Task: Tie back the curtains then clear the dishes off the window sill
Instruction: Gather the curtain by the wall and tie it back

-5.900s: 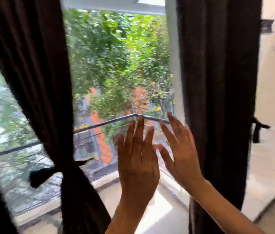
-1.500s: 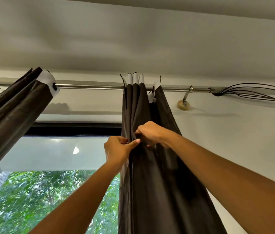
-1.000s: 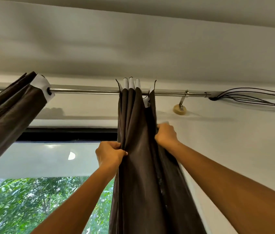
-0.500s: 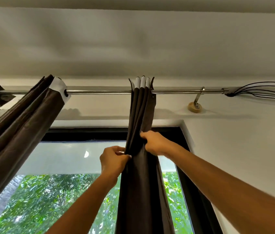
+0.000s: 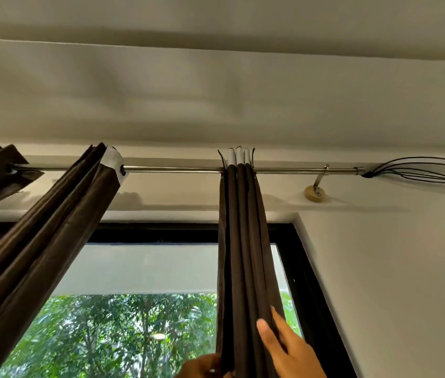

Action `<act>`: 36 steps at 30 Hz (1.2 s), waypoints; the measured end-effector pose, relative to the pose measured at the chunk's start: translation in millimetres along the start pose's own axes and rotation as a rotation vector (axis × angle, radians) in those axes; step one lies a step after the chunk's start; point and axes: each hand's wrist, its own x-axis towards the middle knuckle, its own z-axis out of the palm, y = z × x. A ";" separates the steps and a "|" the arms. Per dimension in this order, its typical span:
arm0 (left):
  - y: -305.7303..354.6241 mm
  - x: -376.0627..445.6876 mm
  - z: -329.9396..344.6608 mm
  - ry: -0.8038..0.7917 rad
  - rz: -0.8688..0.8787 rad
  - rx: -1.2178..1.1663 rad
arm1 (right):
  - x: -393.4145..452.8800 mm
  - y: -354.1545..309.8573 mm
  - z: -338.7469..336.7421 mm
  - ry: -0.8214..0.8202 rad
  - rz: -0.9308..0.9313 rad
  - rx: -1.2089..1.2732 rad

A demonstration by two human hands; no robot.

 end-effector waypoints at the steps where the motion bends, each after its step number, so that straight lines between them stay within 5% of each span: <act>1: -6.3 -6.6 -10.7 -0.053 -0.015 -0.017 | -13.9 2.6 5.2 0.029 -0.004 0.030; 6: -36.2 -59.5 -11.4 0.161 -0.019 0.370 | -83.3 37.7 29.0 0.057 -0.022 0.041; 9: -55.7 -101.1 -8.1 0.315 0.072 0.293 | -125.9 52.5 42.2 -0.027 -0.034 -0.006; 21: -130.8 -262.0 -24.6 0.256 0.081 0.363 | -287.4 92.7 75.1 -0.157 0.078 -0.019; 36: -188.2 -380.3 -63.1 0.165 0.086 0.733 | -399.6 114.0 55.4 -0.087 0.152 -0.254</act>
